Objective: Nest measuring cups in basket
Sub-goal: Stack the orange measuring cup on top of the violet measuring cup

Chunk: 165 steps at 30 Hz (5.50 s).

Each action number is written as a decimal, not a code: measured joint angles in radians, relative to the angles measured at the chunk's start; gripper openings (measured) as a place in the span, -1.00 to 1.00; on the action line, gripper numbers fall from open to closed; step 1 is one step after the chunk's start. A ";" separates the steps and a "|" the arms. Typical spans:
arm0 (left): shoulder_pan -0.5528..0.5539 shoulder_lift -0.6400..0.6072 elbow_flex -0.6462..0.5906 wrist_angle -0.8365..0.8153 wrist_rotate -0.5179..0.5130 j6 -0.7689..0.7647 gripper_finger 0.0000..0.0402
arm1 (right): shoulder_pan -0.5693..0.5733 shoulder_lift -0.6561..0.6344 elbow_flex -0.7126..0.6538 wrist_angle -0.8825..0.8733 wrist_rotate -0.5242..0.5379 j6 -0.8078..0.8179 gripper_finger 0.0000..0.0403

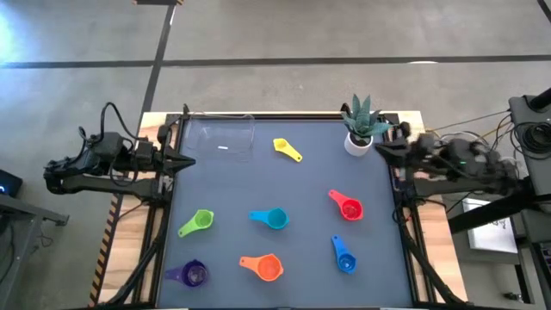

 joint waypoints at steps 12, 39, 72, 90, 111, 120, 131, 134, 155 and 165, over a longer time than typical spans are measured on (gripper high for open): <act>0.000 0.000 0.000 0.000 0.000 0.000 -1.00 | 0.088 0.416 0.010 0.316 0.002 -0.156 -0.91; 0.000 0.000 0.000 0.000 0.000 0.000 -1.00 | 0.324 0.967 0.203 0.312 -0.081 -0.516 -0.19; 0.000 0.006 0.000 0.001 0.000 0.000 -1.00 | 0.399 1.463 0.517 0.222 -0.185 -0.718 0.03; 0.000 0.018 0.000 0.000 0.000 0.000 -1.00 | 0.467 1.534 0.610 0.118 -0.014 -0.829 0.01; 0.000 0.021 0.000 0.000 0.000 0.000 -1.00 | 0.546 1.485 0.613 0.133 -0.042 -0.887 0.01; 0.000 0.021 0.000 0.000 0.000 0.000 -1.00 | 0.539 1.501 0.617 0.201 -0.106 -0.875 0.01; 0.000 0.024 0.000 0.000 0.000 0.000 -1.00 | 0.528 1.595 0.653 0.216 -0.094 -0.868 0.00; 0.000 0.026 0.000 0.000 0.000 0.000 -1.00 | 0.522 1.614 0.672 0.215 -0.073 -0.868 -0.08; 0.000 0.031 0.000 0.000 0.000 0.000 -1.00 | 0.514 1.584 0.717 0.144 -0.036 -0.865 -0.95; 0.000 0.031 0.000 0.000 0.000 0.000 -1.00 | 0.512 1.408 0.758 0.057 -0.187 -0.808 -0.96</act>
